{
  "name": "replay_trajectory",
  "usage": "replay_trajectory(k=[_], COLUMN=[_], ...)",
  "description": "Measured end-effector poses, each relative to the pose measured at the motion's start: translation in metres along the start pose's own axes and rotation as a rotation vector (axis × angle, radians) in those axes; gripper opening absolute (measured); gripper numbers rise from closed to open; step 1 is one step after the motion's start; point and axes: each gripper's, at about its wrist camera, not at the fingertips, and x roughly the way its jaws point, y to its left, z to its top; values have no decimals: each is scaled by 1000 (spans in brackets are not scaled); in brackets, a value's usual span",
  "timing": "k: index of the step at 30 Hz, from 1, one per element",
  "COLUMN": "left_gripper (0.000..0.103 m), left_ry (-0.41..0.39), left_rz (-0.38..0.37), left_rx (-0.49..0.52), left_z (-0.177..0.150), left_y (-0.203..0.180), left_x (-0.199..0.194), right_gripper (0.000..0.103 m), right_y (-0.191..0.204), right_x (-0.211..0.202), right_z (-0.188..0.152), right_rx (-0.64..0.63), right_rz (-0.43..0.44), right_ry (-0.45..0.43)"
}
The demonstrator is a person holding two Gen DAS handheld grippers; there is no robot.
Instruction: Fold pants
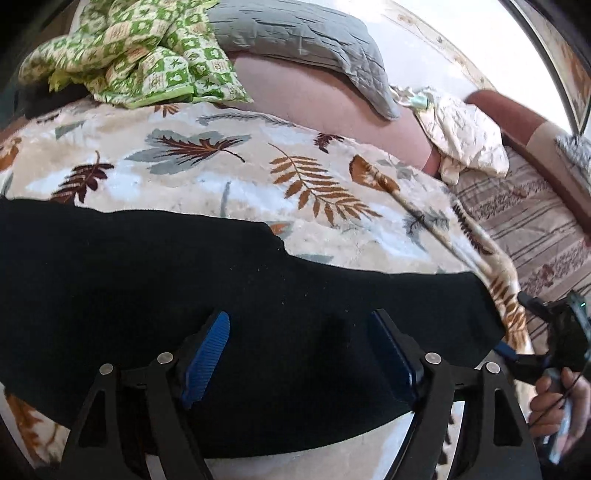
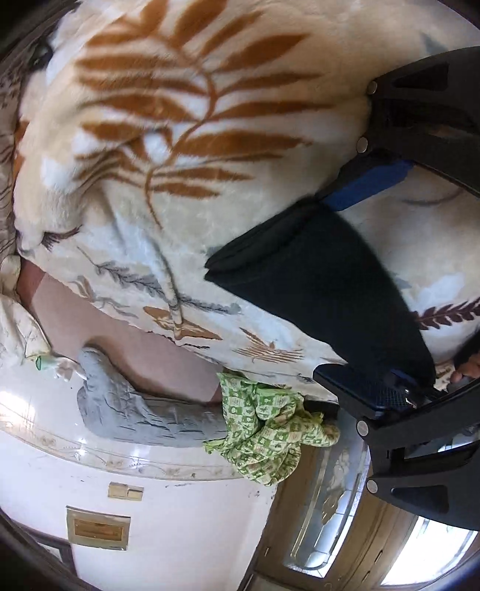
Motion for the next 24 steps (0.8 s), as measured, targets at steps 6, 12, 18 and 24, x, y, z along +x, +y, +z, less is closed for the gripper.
replay_trajectory(k=[6,12,18,24], left_gripper=[84,90,91,91], left_ry=[-12,-24,-24,1], left_rz=[-4,-25,-55,-68], left_rx=[-2,-34,-76,-75], left_z=[0,1,1,5], left_y=[3,4,11,11], left_x=[-3,-3,-2,-1], right_gripper=[83,77,43,18], right_y=[0,6,3,-8], right_x=[-1,5,4,-3], right_z=[-3,-7,-8,-9], right_rx=[-23,-103,-109,-86], right_rz=[0,-83,-164,-162], right_ry=[-17,14,1,-33])
